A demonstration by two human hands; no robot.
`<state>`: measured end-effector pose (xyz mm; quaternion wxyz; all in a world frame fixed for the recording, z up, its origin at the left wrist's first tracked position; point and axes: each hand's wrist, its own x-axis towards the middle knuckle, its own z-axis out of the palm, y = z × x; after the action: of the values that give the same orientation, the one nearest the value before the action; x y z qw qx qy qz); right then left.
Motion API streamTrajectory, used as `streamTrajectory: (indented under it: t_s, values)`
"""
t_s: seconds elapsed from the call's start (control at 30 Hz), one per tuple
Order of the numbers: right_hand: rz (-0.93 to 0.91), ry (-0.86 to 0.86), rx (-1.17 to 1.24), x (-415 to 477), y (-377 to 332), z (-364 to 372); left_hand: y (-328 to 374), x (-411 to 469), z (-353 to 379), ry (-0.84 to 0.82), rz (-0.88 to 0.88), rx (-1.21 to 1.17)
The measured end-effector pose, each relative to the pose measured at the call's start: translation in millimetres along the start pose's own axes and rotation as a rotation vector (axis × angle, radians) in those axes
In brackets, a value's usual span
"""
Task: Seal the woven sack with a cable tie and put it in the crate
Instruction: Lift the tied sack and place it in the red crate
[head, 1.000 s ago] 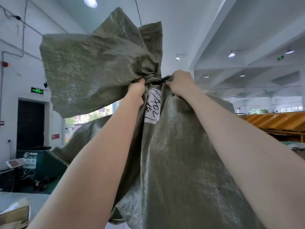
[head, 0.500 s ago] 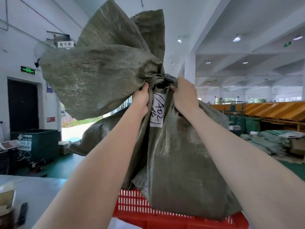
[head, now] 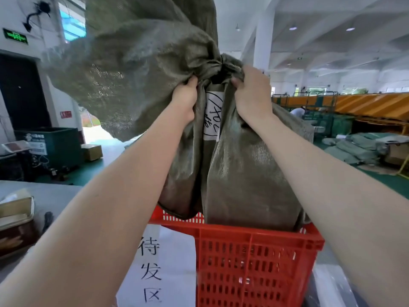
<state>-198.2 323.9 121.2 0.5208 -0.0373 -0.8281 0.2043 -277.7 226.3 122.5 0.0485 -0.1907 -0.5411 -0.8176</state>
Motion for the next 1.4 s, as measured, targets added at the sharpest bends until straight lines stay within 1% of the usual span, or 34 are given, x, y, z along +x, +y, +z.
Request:
streamTrajectory:
  t_s: [0.23, 0.37, 0.47, 0.6, 0.73, 0.8, 0.93, 1.13, 1.3, 1.4]
  values:
    - [-0.003, 0.008, -0.039, 8, -4, -10, 14, 3, 3, -0.006, 0.006, 0.096]
    - [-0.006, 0.004, -0.026, 6, -2, -9, 11, 6, 1, 0.030, 0.003, 0.146]
    - [-0.019, 0.013, -0.021, 2, -3, -11, 11, 5, 0, 0.054, 0.007, 0.146]
    - [-0.027, 0.019, -0.006, 0, -7, -20, 21, -3, 3, 0.029, 0.028, 0.135]
    - [0.004, 0.000, -0.008, 1, -7, -26, 31, -11, 3, 0.025, 0.037, 0.167]
    - [0.033, -0.013, -0.005, -1, -6, -24, 29, -13, 0, 0.016, 0.010, 0.191]
    - [0.073, -0.113, -0.032, -15, 1, -9, 3, -12, -10, 0.004, -0.060, 0.213]
    - [0.105, -0.269, -0.109, -41, 34, 30, -68, 6, -34, 0.014, -0.187, 0.296]
    - [0.189, -0.345, -0.112, -67, 56, 59, -114, -2, -48, 0.043, -0.314, 0.326]
    - [0.223, -0.478, -0.167, -87, 65, 71, -138, -14, -60, 0.051, -0.388, 0.363]
